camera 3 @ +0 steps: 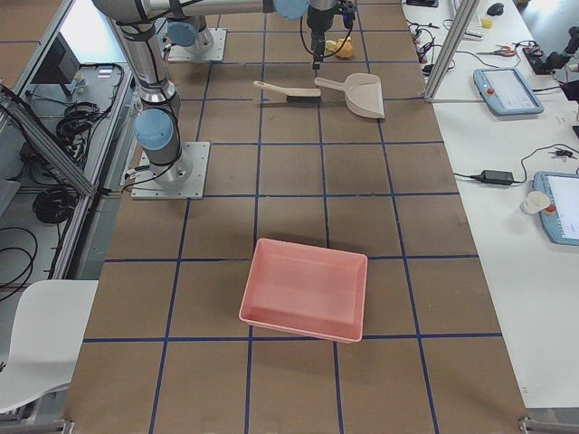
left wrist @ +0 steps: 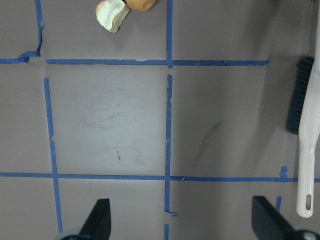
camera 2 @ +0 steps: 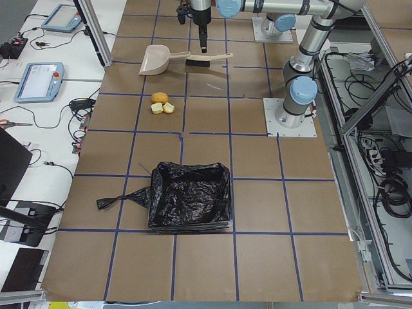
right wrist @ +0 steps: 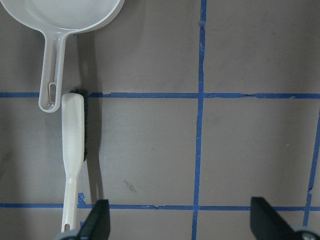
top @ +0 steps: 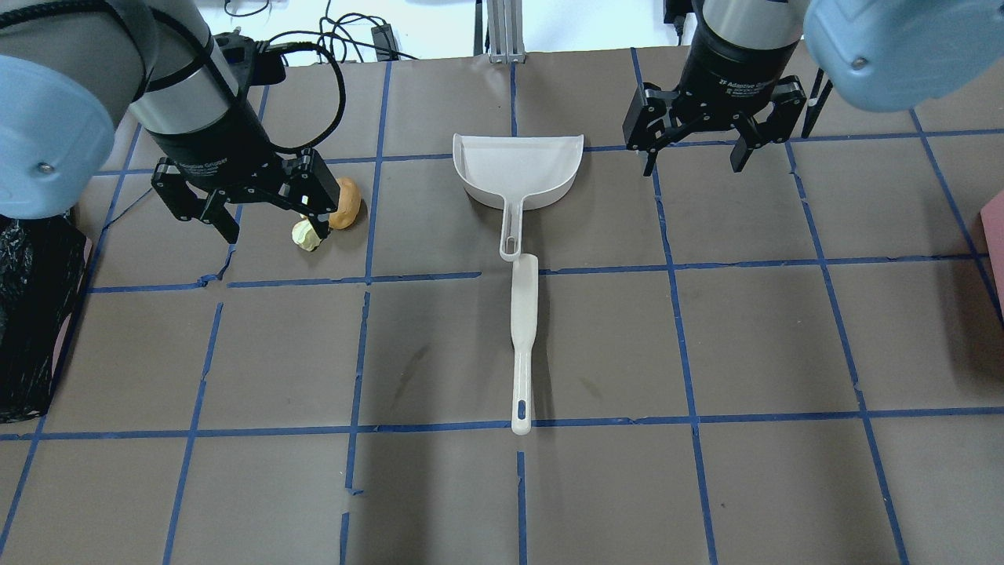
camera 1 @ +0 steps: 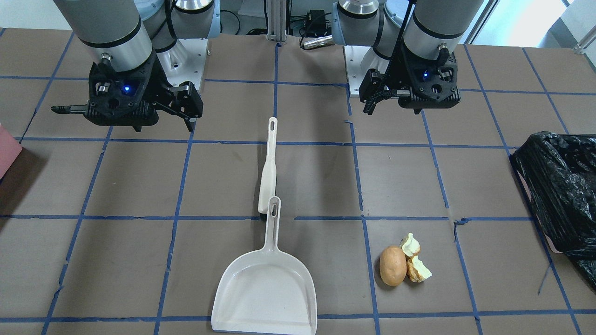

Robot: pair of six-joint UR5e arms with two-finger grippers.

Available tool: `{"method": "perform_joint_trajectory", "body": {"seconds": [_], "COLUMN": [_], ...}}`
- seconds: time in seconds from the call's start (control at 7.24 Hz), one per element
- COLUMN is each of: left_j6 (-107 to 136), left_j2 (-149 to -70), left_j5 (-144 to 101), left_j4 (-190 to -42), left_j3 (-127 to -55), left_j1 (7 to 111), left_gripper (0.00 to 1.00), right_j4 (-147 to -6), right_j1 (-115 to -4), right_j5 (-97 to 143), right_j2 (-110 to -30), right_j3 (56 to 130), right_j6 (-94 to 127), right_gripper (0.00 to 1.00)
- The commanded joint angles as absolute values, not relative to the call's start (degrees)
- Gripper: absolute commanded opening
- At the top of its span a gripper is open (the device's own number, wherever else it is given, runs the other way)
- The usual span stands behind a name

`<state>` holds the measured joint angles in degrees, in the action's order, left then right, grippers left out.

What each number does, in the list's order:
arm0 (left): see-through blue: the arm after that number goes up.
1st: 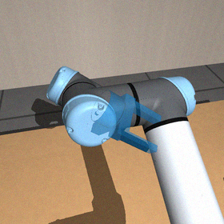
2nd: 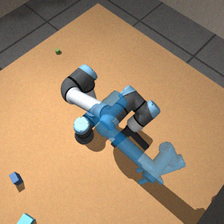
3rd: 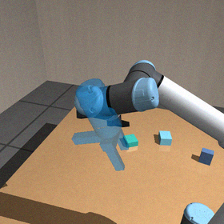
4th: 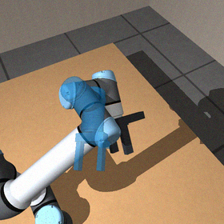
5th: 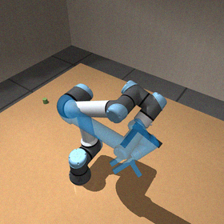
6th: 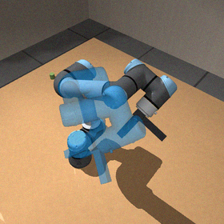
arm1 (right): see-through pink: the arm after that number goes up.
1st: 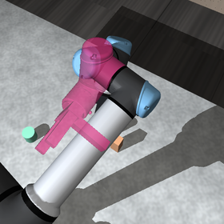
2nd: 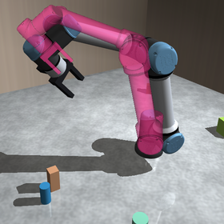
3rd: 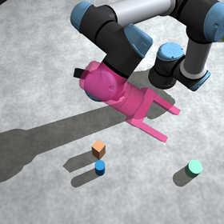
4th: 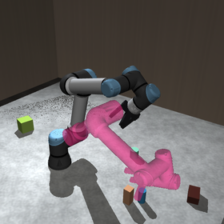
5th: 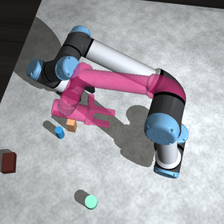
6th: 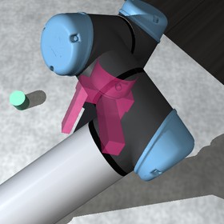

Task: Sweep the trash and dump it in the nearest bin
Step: 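Move the left gripper toward the white dustpan handle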

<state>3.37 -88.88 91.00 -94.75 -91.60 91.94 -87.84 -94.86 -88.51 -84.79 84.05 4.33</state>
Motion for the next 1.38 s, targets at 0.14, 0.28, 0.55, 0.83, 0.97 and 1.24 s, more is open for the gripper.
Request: {"method": "perform_joint_trajectory", "body": {"seconds": [0.14, 0.28, 0.55, 0.83, 0.97, 1.24], "left_j6": [2.81, 2.73, 2.99, 2.99, 3.08, 4.3], "left_j2": [-89.21, -89.47, -89.65, -89.56, -89.56, -89.91], "left_j5": [91.32, 91.23, 91.4, 91.49, 91.41, 90.97], "left_j4": [-94.57, -94.4, -94.39, -94.31, -94.31, -93.35], "left_j3": [-92.02, -92.02, -92.37, -92.72, -92.81, -94.29], "left_j1": [92.02, 91.93, 92.02, 92.11, 92.11, 93.24], "left_gripper": [1.0, 1.0, 1.0, 1.0, 1.0, 1.0], "right_j4": [-87.71, -87.71, -87.8, -87.8, -87.72, -87.63], "right_j1": [-94.92, -95.01, -95.01, -95.18, -95.36, -94.93], "right_j5": [-88.59, -88.94, -88.86, -88.16, -88.42, -88.86], "right_j2": [-84.81, -84.99, -84.99, -85.08, -85.08, -84.73], "right_j3": [84.02, 84.63, 84.46, 84.46, 84.46, 84.46], "right_j6": [4.39, 4.48, 4.48, 4.66, 5.7, 5.1], "right_gripper": [1.0, 1.0, 1.0, 1.0, 1.0, 1.0]}}
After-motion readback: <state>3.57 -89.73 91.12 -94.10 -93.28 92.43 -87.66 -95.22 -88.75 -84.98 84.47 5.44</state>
